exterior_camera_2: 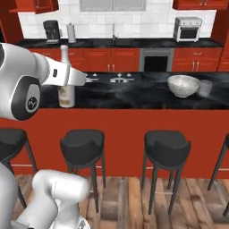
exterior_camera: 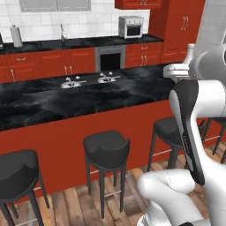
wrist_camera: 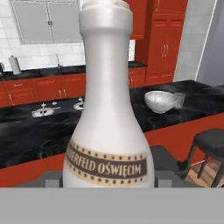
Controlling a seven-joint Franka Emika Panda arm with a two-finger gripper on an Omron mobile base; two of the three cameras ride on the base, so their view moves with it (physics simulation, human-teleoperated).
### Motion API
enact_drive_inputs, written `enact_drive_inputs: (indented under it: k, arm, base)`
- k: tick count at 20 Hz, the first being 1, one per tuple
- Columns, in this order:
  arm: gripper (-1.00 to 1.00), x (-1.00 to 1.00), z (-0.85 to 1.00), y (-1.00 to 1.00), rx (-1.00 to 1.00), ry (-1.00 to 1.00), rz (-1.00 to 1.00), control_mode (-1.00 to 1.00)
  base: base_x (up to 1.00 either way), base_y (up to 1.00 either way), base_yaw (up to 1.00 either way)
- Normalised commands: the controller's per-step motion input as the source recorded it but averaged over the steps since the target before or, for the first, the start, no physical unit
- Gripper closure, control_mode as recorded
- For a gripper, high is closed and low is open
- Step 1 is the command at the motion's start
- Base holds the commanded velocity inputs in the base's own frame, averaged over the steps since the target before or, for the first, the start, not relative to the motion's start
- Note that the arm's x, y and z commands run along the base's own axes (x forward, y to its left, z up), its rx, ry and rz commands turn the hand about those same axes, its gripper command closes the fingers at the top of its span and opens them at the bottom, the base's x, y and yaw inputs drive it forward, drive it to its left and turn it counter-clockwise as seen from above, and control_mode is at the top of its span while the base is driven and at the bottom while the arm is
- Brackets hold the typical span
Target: There is a bowl on the dining counter. Grab a lemon wedge from the fridge and place it in the bowl. Then get the liquor bottle and glass cup from the cabinet and place them next to the bowl.
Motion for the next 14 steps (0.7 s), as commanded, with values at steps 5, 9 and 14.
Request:
enact_drive_inputs:
  k: [5, 9, 14]
  arm:
    - [1.00, 0.00, 0.00, 0.00, 0.00, 0.00, 0.00, 1.00]
    - [1.00, 0.00, 0.00, 0.00, 0.00, 0.00, 0.00, 1.00]
    - [1.00, 0.00, 0.00, 0.00, 0.00, 0.00, 0.00, 1.00]
  base:
    - [0.07, -0.89, 0.42]
    - [0.13, -0.77, 0.41]
    - [0.22, -0.68, 0.36]
